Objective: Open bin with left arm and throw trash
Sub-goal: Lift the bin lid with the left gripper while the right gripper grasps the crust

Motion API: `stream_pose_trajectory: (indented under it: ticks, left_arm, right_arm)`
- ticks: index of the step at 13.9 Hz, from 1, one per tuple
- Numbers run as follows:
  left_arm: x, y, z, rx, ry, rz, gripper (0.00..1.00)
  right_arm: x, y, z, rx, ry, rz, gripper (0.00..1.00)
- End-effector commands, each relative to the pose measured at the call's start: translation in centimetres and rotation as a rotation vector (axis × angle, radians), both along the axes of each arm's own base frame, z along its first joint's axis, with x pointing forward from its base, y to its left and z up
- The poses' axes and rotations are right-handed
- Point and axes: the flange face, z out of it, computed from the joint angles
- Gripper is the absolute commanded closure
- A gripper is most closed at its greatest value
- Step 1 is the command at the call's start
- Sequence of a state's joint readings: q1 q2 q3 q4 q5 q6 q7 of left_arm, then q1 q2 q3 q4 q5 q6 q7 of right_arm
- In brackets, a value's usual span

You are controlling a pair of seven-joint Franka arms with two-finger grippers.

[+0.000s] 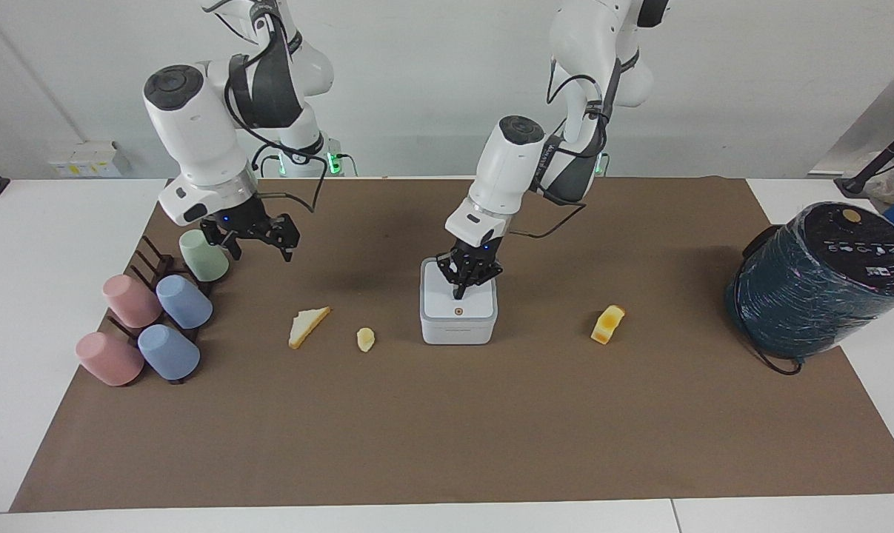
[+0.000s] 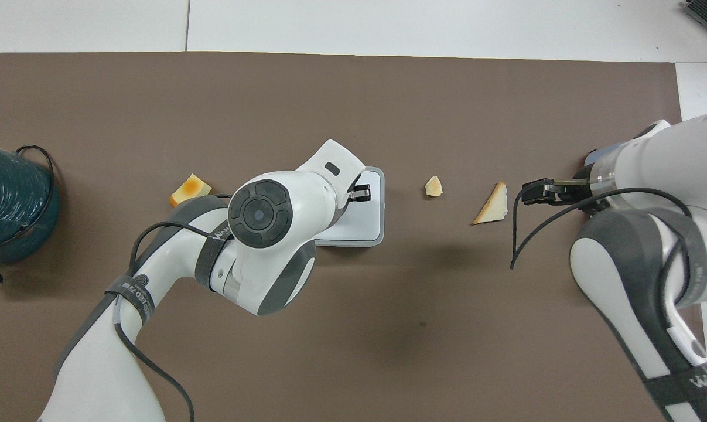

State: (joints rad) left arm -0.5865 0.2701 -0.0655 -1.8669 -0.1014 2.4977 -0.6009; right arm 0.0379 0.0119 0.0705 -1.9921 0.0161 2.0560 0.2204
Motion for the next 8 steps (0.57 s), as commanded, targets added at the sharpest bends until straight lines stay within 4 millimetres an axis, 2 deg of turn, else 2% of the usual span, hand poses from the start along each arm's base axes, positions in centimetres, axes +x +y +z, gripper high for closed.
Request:
stream_pose_trajectory:
  ticks: [1,4,6,7,8]
  left_arm:
    - [-1.3,0.2,-2.0,0.010,0.023,0.000,0.99]
    - [-1.7,0.0,-2.6,0.013,0.026,-0.007,0.99]
    - [-2.0,-0.5,-3.6,0.017,0.029,-0.016,0.98]
    - [-1.9,-0.6,-4.4,0.022,0.036,-0.016,0.98]
    - [-1.7,-0.7,-4.2,0.019,0.033,-0.016,0.98]
  right_arm:
    - [0.4,0.1,-4.5,0.010,-0.005,-0.046,0.00]
    - [1.4,0.2,-9.5,0.018,-0.034,-0.046,0.00]
    - [1.6,1.9,-13.0,0.028,-0.080,-0.017,0.00]
    - [1.4,2.0,-14.8,0.029,-0.087,-0.019,0.00]
    - [1.2,1.9,-15.5,0.032,-0.111,-0.020,0.00]
